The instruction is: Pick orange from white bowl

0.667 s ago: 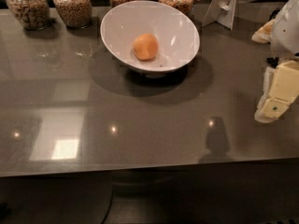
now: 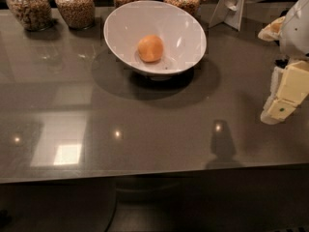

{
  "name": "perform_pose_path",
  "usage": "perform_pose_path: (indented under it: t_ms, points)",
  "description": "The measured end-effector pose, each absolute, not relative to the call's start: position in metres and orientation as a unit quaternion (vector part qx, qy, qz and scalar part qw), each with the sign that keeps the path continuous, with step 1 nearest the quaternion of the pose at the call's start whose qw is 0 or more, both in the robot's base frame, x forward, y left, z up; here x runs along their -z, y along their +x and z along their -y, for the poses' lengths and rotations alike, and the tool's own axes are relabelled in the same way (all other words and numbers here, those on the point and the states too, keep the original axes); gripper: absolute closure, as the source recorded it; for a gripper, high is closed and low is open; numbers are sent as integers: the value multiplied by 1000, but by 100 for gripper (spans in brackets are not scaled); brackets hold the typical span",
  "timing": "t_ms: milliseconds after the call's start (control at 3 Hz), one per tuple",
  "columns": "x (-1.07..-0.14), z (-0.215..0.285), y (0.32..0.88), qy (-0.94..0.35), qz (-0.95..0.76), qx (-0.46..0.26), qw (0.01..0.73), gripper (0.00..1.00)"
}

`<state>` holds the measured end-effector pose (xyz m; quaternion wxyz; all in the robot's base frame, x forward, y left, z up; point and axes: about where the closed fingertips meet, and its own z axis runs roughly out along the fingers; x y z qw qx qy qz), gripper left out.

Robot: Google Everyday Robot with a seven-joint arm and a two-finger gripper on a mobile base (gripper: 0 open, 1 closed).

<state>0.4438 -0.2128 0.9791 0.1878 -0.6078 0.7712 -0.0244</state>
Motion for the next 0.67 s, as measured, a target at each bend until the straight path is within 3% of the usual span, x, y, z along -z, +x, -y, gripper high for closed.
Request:
perform_pose_path:
  t_ms: [667]
  points:
    - [-1008,176,505,-597,-725,-22,341,0]
